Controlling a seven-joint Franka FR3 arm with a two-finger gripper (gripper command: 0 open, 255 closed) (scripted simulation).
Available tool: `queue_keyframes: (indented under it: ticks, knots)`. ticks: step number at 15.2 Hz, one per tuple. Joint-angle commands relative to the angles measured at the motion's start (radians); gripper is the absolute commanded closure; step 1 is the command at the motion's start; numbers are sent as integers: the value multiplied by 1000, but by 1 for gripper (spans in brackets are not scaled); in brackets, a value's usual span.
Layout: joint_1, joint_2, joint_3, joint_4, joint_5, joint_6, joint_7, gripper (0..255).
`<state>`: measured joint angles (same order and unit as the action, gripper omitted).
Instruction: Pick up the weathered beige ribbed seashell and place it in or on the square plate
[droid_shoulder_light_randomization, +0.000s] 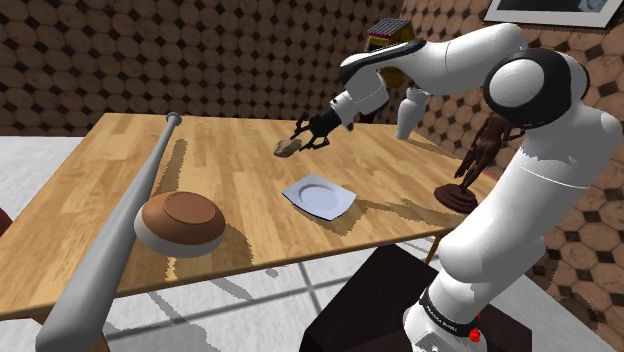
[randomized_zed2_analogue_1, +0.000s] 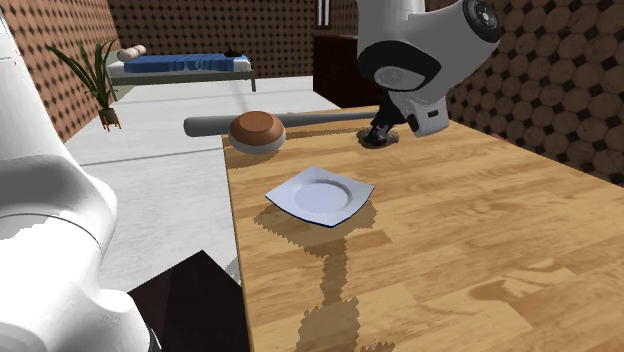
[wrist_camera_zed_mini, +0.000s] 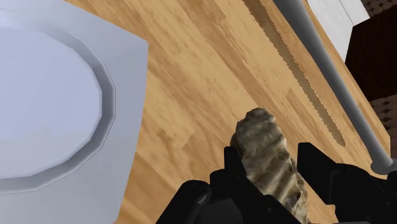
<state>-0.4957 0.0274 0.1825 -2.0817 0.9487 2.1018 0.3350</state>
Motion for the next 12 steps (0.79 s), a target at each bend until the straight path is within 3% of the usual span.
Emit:
queue_keyframes:
  ticks: [1,12]
  knots:
    - [-9,-66,-8,-72,12,-12,-21,255]
    - [-51,-504,-83,-476,6,-136,-78,255]
